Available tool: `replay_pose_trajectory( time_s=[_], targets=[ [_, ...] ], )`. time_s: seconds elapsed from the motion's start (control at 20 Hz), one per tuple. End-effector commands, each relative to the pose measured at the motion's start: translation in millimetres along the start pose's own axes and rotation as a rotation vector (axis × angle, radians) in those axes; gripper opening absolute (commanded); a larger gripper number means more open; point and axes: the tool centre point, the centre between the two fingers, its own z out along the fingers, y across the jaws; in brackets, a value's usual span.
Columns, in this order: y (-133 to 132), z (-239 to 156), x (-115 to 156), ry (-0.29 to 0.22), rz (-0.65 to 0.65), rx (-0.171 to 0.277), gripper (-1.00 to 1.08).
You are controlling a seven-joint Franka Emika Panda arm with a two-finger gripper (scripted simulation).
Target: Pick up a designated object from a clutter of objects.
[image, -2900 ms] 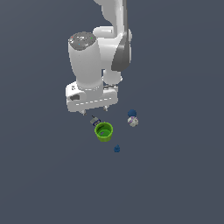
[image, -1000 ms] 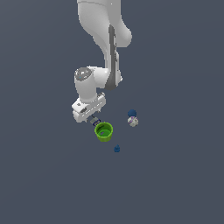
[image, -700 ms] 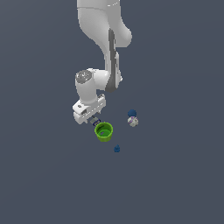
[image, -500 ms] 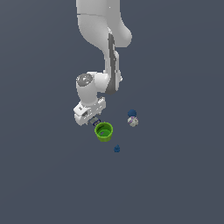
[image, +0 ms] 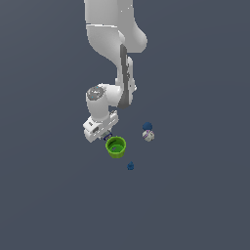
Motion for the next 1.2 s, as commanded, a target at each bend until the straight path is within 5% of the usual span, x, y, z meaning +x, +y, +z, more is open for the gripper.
replay_pose_trajectory(
  time_s=[0.0, 0.65, 1.15],
  targets=[
    [-0.2, 0.7, 0.2, 0.0, -0.001, 0.0, -1.0],
    [0.5, -5.7, 3.6, 0.001, 0.0, -0.001, -1.0],
    [2.3, -50.8, 31.0, 0.001, 0.0, -0.001, -1.0]
  ],
)
